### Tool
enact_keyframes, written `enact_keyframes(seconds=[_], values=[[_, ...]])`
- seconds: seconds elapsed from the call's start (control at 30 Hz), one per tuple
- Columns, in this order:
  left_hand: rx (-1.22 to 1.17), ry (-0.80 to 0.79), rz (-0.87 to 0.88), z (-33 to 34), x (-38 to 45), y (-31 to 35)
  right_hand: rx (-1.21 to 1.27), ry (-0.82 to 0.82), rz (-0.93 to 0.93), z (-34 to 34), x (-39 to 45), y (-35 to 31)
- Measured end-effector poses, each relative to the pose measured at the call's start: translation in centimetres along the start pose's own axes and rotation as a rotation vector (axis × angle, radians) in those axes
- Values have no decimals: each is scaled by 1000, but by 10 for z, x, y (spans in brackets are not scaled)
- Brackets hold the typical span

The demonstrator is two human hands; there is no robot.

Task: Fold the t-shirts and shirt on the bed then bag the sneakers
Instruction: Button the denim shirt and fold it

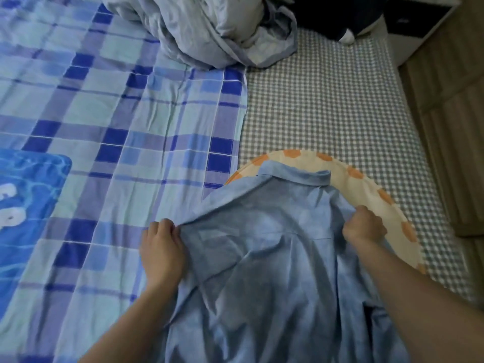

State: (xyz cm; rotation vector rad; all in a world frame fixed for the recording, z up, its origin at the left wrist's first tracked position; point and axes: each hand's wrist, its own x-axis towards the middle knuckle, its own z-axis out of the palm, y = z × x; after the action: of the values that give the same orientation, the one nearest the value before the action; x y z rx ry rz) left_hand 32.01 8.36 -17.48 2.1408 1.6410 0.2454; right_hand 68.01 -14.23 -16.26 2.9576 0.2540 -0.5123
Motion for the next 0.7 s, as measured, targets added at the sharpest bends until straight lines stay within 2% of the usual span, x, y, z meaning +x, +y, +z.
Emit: enact_keyframes(seconds=[0.1,0.23,0.33,0.4,0.47,0.57,0.63,0.7], values=[[187,48,79,-46,86,2,-101,23,-48,-14,16,5],[465,130,387,-61,194,47,81,227,-140,-34,62,-22],[501,234,317,-51,252,102,241,492,-262,-64,121,-59],[467,270,218,-32,269,129,231,565,-357,-79,159,-84],[419,187,274,4,243,149,130,520,-381,-68,176,-96],[337,-1,519,79,124,161,92,430,-489,-27,145,-77],[294,-114,657,112,42,160,70,503,-557,-11,105,-36],[305,-242,668,135,-11,148,59,511,-459,0,78,28]])
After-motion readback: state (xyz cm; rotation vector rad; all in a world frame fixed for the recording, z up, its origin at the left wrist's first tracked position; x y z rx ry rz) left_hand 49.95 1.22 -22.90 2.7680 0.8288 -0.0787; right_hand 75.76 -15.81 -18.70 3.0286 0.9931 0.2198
